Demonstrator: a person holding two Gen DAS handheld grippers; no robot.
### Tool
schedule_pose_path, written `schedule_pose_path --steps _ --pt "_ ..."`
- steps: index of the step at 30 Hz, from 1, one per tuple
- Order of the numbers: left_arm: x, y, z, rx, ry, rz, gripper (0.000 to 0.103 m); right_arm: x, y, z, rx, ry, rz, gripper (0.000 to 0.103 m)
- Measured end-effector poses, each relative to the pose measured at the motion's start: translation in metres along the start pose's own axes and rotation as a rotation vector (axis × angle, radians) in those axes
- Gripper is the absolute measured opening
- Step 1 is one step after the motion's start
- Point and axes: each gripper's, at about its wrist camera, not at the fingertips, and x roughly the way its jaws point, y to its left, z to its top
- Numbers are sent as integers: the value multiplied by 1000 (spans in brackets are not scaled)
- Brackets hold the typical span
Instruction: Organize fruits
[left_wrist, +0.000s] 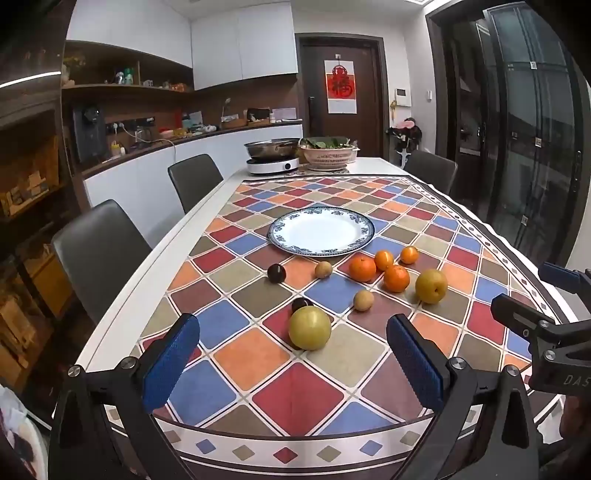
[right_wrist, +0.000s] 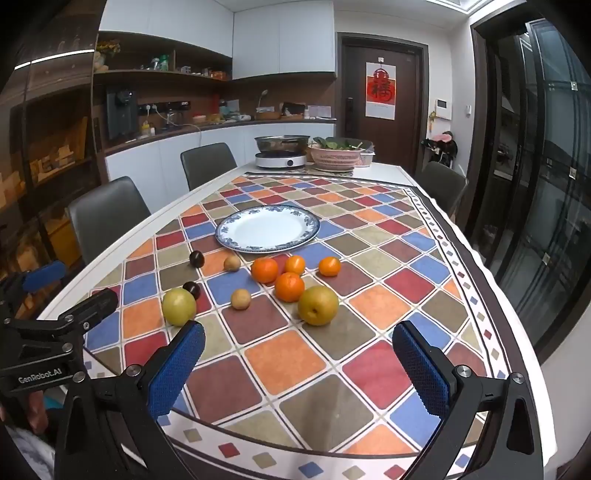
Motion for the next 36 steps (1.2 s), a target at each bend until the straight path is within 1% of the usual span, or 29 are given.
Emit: schedule_pose_path --steps 3,17,33,36 --pt "0 0 0 1 3 -8 103 -1 -1 0 -1 -1 1 102" --pt "-4 -5 2 1 -2 3 103 0 -2 -1 -1 0 -1 102" --pt "-3 -3 2 0 -4 0 103 0 -1 -2 -3 -1 -1 102" --pt "-7 -4 2 0 -5 -1 103 0 -1 -2 -3 -2 -1 102"
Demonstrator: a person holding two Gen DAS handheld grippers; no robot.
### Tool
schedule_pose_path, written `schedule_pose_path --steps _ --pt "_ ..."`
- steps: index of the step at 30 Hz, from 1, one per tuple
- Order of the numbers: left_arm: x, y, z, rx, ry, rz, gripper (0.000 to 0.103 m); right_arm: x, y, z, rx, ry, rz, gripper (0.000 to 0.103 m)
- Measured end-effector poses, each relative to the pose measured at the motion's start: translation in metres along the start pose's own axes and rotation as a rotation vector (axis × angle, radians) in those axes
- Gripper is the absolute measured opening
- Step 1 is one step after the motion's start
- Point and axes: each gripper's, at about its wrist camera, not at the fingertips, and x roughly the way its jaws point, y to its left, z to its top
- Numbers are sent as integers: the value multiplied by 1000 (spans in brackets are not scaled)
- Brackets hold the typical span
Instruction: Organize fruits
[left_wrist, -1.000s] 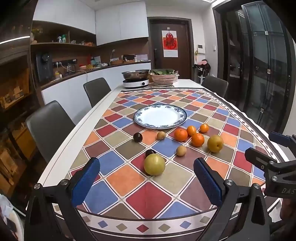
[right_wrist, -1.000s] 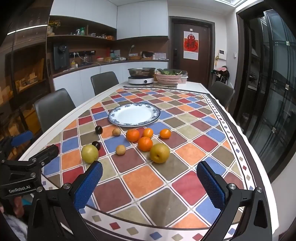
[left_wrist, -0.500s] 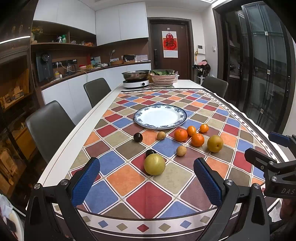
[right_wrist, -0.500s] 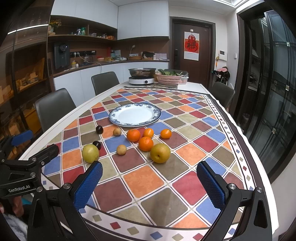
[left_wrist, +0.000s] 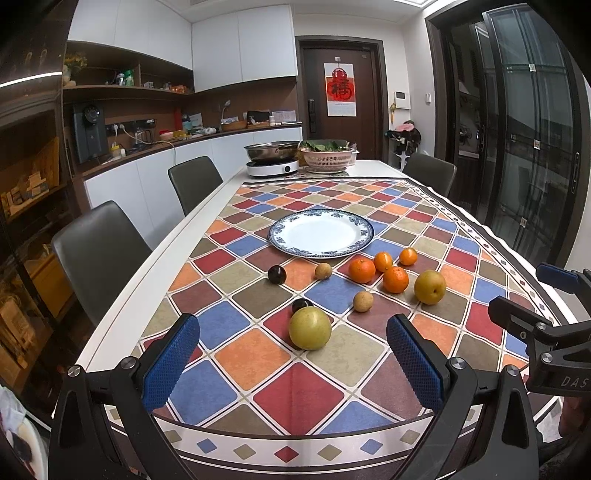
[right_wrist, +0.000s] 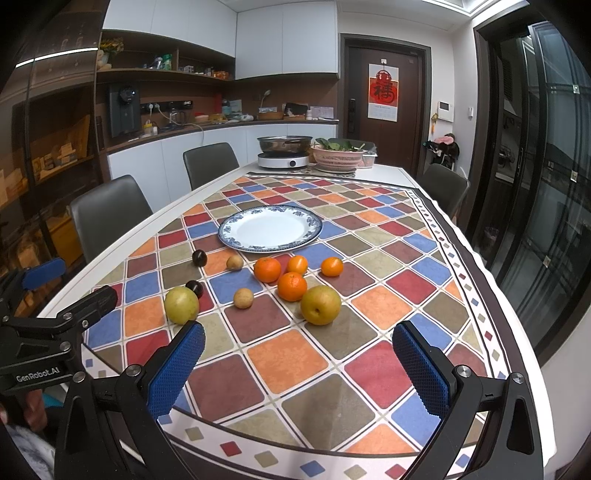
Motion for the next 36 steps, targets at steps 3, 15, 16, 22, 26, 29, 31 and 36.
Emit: schedule_pose_path --steps 3,15,16,22,26,29,31,36 --pt "-1 0 1 0 1 1 103 0 0 0 0 0 0 102" --pt "0 1 0 0 -1 -1 103 0 1 -1 -1 0 0 102" --pt "0 1 0 0 -2 -1 103 0 1 -1 -1 -1 -1 102" --pt "0 1 0 0 -2 0 103 0 1 -1 -1 -1 -1 102" --pt "0 1 0 0 -3 -1 103 0 1 -1 -2 0 -1 102" --pt "0 1 0 0 -3 -1 103 1 1 0 -2 0 -1 102" --pt "0 1 0 0 -3 -1 103 1 1 0 -2 0 -1 102" --pt "-2 2 0 0 -2 -1 103 2 1 0 -3 0 -1 102"
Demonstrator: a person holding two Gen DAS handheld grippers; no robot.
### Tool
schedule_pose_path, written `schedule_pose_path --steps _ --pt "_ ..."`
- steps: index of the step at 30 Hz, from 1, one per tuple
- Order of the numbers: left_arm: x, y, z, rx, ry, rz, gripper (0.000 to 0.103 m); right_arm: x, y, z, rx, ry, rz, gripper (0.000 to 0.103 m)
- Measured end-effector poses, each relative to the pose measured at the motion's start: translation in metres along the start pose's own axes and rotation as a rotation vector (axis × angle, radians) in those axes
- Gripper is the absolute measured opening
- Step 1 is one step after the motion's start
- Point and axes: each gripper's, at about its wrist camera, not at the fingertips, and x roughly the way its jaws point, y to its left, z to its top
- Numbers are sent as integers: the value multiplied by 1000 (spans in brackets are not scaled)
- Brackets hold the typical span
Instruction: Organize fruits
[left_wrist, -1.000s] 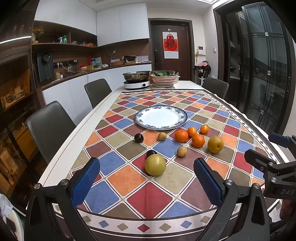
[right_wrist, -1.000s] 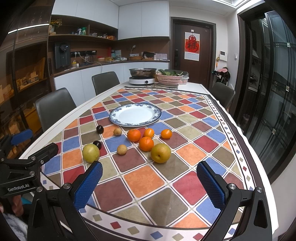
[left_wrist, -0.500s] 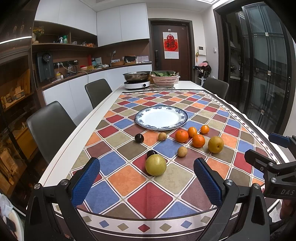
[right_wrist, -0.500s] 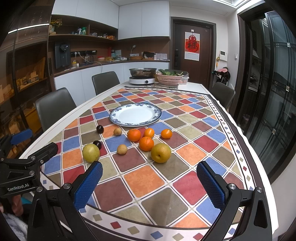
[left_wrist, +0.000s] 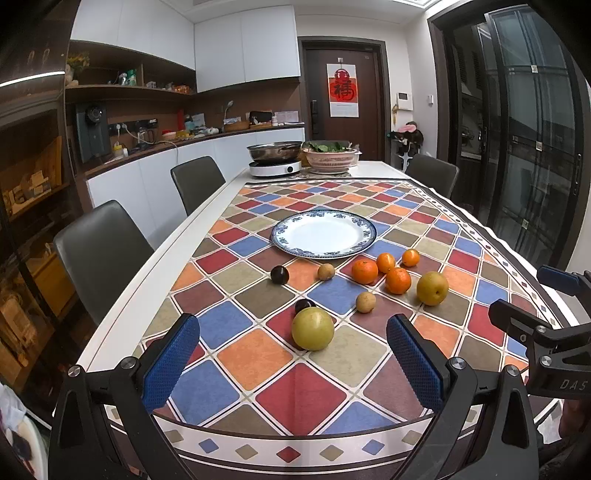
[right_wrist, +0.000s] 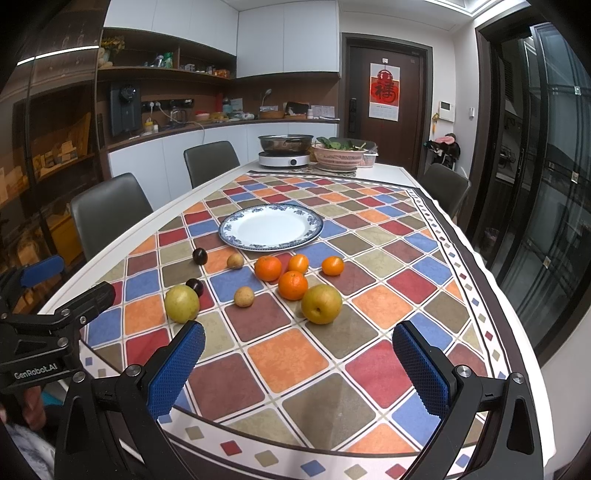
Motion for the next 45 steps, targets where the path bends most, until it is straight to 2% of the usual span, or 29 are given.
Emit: schedule_pose_path --steps 10,26,40,45 --pt "5 18 4 -6 19 6 103 5 1 -1 0 16 3 102" --pt "36 5 5 55 70 19 103 37 -3 3 -12 118 29 102" --pt "93 7 8 42 211 -43 103 92 -4 15 -59 211 34 102" --pt "111 8 4 25 265 -72 99 111 -5 17 -54 235 27 102"
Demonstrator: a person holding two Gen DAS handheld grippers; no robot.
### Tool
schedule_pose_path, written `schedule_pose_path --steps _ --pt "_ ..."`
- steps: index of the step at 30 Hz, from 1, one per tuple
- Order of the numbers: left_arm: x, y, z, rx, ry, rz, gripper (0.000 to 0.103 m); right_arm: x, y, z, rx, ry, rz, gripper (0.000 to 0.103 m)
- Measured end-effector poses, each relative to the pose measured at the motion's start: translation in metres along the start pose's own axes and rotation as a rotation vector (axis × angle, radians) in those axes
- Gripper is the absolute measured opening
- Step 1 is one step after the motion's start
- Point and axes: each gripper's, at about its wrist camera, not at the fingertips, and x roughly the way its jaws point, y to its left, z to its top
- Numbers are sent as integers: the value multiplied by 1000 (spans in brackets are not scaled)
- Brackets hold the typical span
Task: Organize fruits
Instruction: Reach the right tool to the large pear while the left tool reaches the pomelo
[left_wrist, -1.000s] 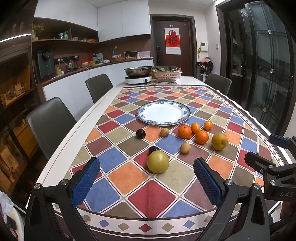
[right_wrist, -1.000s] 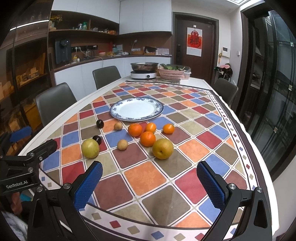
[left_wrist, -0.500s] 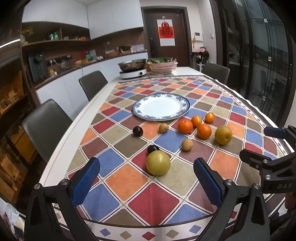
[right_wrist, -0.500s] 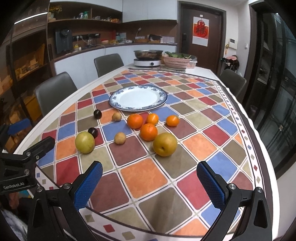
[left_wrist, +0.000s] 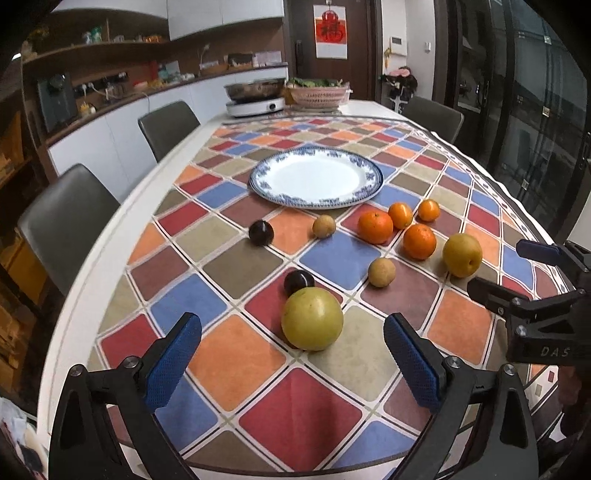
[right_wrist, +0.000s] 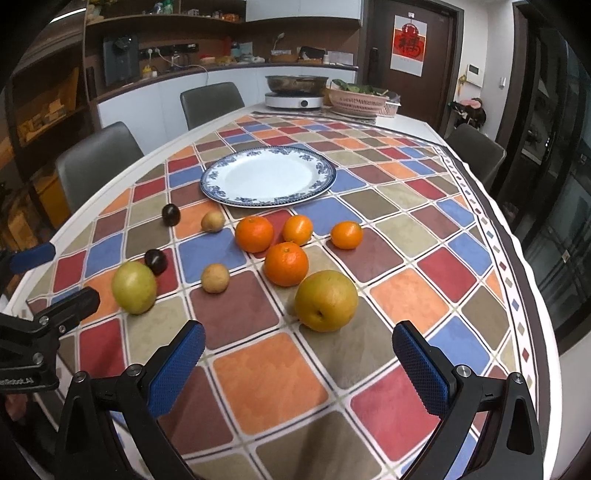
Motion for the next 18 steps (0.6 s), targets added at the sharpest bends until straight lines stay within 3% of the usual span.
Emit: schedule_pose_path --steps 18 --pt "44 0 0 -12 117 -62 75 48 -13 8 22 90 -38 78"
